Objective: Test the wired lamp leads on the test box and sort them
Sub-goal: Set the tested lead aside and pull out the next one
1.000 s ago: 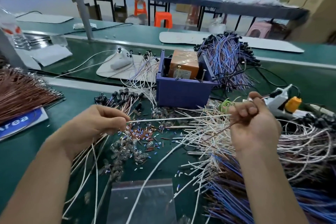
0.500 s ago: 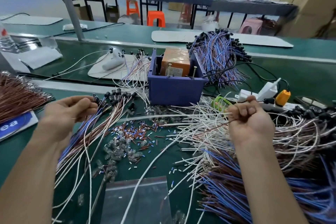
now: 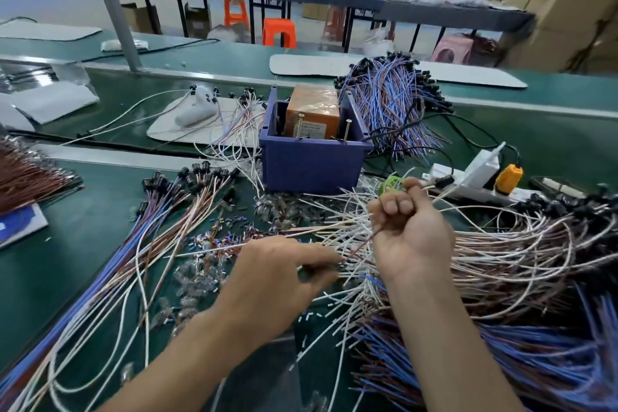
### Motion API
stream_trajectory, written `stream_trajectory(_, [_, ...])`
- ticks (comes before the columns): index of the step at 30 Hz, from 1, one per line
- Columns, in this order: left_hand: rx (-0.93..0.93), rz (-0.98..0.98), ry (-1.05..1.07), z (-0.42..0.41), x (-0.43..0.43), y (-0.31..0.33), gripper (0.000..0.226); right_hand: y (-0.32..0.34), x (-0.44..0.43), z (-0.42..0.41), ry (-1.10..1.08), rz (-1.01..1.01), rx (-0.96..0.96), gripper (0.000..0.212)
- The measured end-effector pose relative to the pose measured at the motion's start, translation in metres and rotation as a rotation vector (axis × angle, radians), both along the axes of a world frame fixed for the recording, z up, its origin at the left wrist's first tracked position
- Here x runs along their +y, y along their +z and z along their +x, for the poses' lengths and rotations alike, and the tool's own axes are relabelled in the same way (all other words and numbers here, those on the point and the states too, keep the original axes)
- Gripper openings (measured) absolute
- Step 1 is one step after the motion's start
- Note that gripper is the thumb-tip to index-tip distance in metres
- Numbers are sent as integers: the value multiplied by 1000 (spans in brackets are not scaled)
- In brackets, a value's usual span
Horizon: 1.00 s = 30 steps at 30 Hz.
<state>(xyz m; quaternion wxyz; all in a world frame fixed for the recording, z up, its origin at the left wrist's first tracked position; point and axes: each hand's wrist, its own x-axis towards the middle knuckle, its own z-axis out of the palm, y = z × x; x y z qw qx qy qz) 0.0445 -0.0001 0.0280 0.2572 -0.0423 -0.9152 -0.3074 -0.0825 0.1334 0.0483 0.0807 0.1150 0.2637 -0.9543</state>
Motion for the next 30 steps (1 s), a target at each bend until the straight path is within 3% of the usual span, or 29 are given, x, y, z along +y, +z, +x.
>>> stream_trajectory(6, [-72, 224, 32, -1, -8, -3, 36, 0, 1, -2, 31, -9, -9, 32])
stream_trajectory(10, [-166, 324, 57, -2, -17, -5, 32, -6, -2, 6, 64, 122, 53, 29])
stream_trajectory(12, [-211, 365, 91, -2, -20, -9, 35, -7, -1, 9, 105, 350, 122, 28])
stream_trajectory(15, [-217, 554, 206, -11, -26, -11, 40, -3, 3, 11, 135, 973, 324, 27])
stream_trajectory(17, [-197, 686, 236, -18, -29, -11, 42, -1, 4, 13, 35, 1442, 464, 29])
stream_trajectory(19, [-183, 710, 228, -17, -30, -11, 38, -1, 5, 20, -164, 1849, 478, 31])
stream_trajectory(21, [-171, 603, 232, -14, -30, -13, 33, 3, 4, 28, -390, 1996, 424, 28])
stream_trajectory(23, [-178, 485, 231, -11, -29, -13, 29, 6, 3, 35, -499, 1960, 533, 30])
stream_trajectory(25, [-174, 457, 213, -12, -27, -12, 29, 6, -1, 38, -369, 1931, 807, 23])
stream_trajectory(27, [-155, 477, 202, -16, -29, -11, 32, 1, -8, 42, 20, 1897, 1050, 14])
stream_trajectory(29, [-122, 525, 201, -19, -33, -14, 37, -6, -15, 43, 348, 1847, 1090, 20])
stream_trajectory(30, [-109, 552, 203, -20, -35, -15, 38, -8, -16, 42, 409, 1830, 1072, 21])
